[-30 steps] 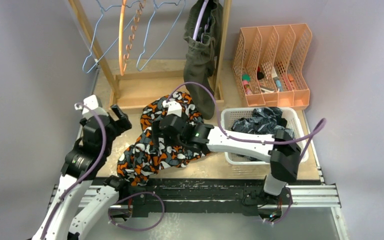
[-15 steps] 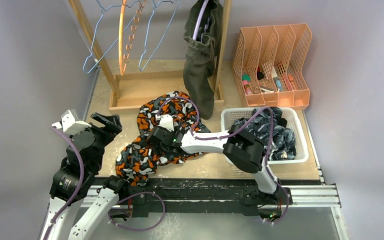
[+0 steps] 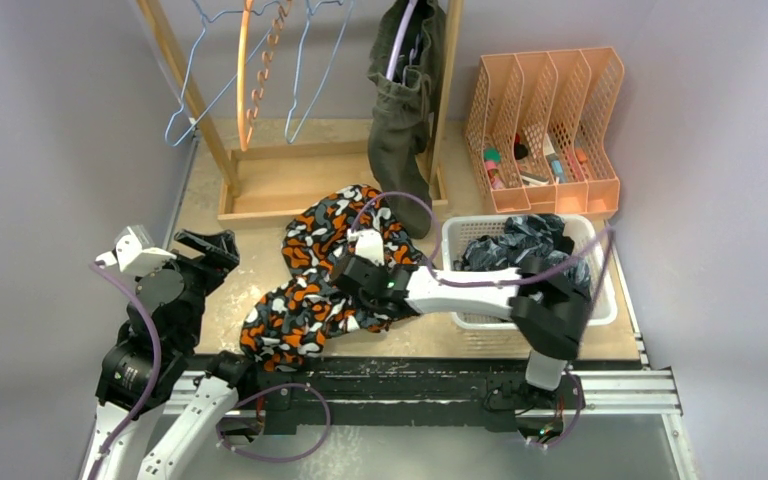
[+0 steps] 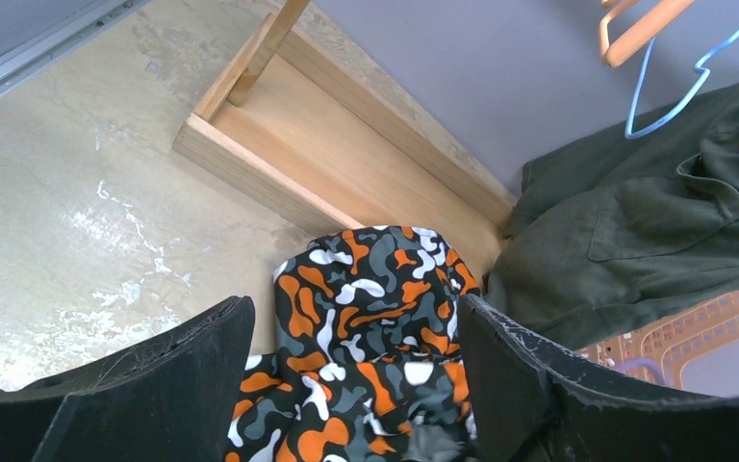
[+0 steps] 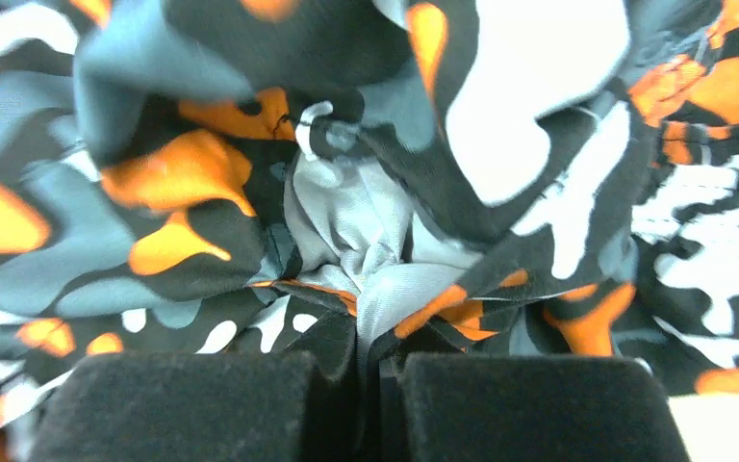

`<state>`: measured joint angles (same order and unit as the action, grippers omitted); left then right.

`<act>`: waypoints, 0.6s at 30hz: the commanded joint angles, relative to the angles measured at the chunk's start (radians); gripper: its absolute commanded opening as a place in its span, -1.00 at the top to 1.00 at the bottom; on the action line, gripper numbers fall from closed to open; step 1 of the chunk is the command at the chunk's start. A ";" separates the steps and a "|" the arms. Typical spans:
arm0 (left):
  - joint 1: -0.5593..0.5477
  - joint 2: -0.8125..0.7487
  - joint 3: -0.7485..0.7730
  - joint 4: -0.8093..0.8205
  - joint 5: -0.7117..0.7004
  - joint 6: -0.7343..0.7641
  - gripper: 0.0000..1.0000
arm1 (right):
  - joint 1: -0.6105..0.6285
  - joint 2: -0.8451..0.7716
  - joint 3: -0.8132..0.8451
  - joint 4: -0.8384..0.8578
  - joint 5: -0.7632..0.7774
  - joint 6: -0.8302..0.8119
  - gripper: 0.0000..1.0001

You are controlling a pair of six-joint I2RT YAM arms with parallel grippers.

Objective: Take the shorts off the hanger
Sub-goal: Pick up the shorts at the center of the board.

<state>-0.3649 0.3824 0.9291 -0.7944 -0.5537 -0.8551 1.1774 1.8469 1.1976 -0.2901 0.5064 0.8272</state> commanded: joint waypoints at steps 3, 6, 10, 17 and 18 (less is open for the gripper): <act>0.006 0.027 0.001 0.037 0.027 -0.007 -0.51 | -0.001 -0.389 -0.008 0.093 -0.073 -0.082 1.00; 0.005 0.056 0.012 0.038 0.042 -0.004 -0.51 | -0.001 -0.521 0.006 0.089 -0.082 -0.112 1.00; 0.005 0.056 0.008 0.038 0.049 -0.003 -0.51 | -0.001 -0.653 0.027 0.072 -0.109 -0.164 1.00; 0.005 0.052 -0.005 0.048 0.048 -0.002 -0.51 | -0.014 -0.706 -0.139 0.061 -0.030 -0.091 0.59; 0.005 0.054 -0.001 0.046 0.050 -0.001 -0.50 | -0.019 -0.672 -0.127 0.007 -0.012 -0.030 0.64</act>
<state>-0.3649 0.4362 0.9276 -0.7902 -0.5125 -0.8543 1.1740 1.0920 1.1110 -0.1913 0.4267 0.6842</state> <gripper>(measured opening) 0.757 0.213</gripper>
